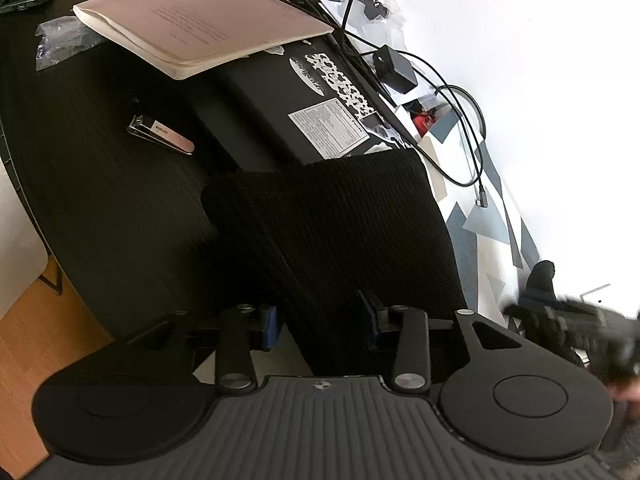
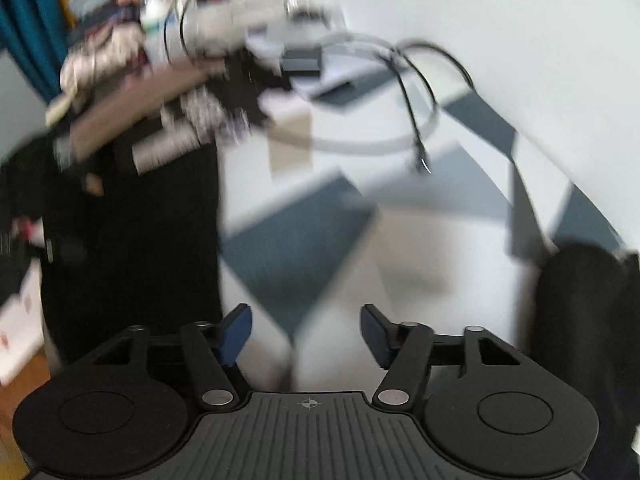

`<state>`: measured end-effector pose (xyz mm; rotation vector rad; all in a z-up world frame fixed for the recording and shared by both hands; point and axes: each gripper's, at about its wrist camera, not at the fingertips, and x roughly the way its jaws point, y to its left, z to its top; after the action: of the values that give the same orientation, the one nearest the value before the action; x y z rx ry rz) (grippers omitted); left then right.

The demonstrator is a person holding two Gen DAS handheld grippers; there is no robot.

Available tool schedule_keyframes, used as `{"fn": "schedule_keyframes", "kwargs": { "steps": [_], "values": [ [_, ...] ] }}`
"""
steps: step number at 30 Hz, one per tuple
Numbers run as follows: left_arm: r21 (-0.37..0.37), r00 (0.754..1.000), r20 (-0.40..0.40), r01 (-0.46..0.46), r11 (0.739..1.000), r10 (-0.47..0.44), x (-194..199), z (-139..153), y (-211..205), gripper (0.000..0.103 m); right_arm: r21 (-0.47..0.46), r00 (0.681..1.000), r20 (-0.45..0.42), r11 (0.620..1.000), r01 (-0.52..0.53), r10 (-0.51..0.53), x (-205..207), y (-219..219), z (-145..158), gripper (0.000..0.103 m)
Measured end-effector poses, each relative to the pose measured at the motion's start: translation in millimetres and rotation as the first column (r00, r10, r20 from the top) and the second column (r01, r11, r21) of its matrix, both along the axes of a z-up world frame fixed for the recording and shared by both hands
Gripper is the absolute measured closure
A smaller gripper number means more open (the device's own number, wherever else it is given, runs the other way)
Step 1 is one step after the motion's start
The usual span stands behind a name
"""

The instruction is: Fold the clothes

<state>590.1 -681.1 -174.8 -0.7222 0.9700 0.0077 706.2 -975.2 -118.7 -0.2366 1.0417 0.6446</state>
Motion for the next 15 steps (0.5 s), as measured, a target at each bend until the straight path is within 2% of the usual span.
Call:
{"fn": "schedule_keyframes", "kwargs": {
  "steps": [2, 6, 7, 8, 9, 10, 11, 15],
  "values": [
    [-0.001, 1.0, 0.002, -0.006, 1.0, 0.006, 1.2, -1.2, 1.2, 0.062, 0.051, 1.0, 0.011, 0.999, 0.008, -0.009, 10.9, 25.1, -5.5, 0.045],
    [-0.006, 1.0, 0.016, -0.01, 1.0, 0.01, 2.1, -2.1, 2.6, 0.062, 0.101, 0.999, -0.043, 0.995, -0.002, 0.006, 28.0, 70.8, -25.3, 0.047],
    [-0.006, 1.0, 0.025, -0.007, 1.0, 0.008, 2.0, -1.7, 2.6, 0.062, 0.088, 0.998, -0.058, 0.996, -0.014, 0.019, 29.1, 79.4, -30.0, 0.054],
    [-0.005, 0.999, 0.034, -0.002, 1.0, 0.003, 1.8, -1.1, 2.4, 0.068, 0.071, 0.997, -0.068, 0.997, -0.027, 0.031, 29.7, 86.1, -34.8, 0.062],
    [-0.002, 0.999, 0.046, 0.01, 1.0, -0.01, 1.3, 0.1, 1.6, 0.084, 0.065, 0.997, -0.062, 0.997, -0.039, 0.043, 28.6, 89.6, -36.2, 0.068],
    [0.004, 0.998, 0.059, 0.027, 1.0, -0.027, 1.1, 2.2, 0.5, 0.088, 0.076, 0.996, -0.065, 0.995, -0.059, 0.064, 27.4, 91.7, -34.8, 0.095],
    [0.01, 0.996, 0.077, 0.038, 0.999, -0.039, 1.0, 5.7, 0.1, 0.09, 0.081, 0.995, -0.058, 0.994, -0.075, 0.08, 26.2, 93.5, -31.9, 0.094],
    [0.046, 0.977, 0.207, 0.045, 0.998, -0.054, 4.9, 31.8, 3.9, 0.093, 0.046, 0.991, 0.12, 0.997, -0.068, 0.062, 25.1, 96.3, 8.8, 0.095]
  ]
}}
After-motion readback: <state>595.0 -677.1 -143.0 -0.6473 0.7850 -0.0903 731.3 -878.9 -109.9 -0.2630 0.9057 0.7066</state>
